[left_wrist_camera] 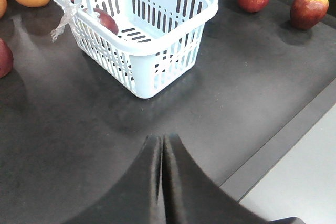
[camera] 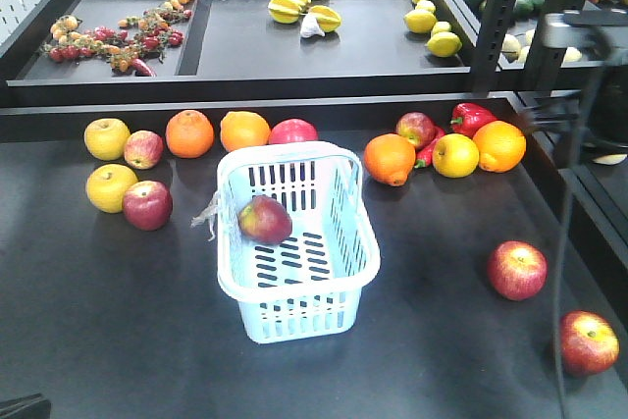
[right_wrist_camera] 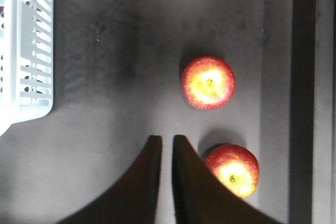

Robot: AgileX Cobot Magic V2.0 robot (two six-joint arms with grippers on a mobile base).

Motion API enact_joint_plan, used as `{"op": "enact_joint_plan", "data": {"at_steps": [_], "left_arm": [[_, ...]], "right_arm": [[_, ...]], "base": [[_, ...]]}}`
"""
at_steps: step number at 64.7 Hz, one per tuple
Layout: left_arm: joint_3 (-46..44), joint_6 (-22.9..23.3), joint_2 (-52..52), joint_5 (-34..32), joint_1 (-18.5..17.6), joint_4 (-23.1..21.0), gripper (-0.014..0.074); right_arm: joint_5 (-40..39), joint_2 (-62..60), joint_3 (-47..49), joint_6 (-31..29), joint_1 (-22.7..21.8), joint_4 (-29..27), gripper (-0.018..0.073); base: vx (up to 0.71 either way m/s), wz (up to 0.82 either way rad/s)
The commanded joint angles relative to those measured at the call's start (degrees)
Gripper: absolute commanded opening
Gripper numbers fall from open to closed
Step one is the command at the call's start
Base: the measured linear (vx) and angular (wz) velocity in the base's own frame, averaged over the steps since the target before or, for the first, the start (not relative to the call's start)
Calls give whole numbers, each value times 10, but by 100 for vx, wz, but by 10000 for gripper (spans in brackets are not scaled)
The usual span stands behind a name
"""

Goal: Pick three apples into basket with both arms
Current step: 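Move the right gripper back toward the apples beside the basket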

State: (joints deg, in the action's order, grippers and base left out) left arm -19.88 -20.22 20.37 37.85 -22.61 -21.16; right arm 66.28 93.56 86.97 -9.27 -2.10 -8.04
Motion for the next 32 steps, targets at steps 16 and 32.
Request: {"op": "enact_joint_plan", "data": {"at_steps": [16, 32], "left_arm": [[-13, 5, 4, -34, -1, -13, -7], [-13, 5, 4, -34, -1, -13, -7]], "right_arm": [[-71, 82, 18, -59, -36, -44, 638], [-119, 165, 20, 12, -37, 52, 719]], "base": [[0, 0], [0, 0]]}}
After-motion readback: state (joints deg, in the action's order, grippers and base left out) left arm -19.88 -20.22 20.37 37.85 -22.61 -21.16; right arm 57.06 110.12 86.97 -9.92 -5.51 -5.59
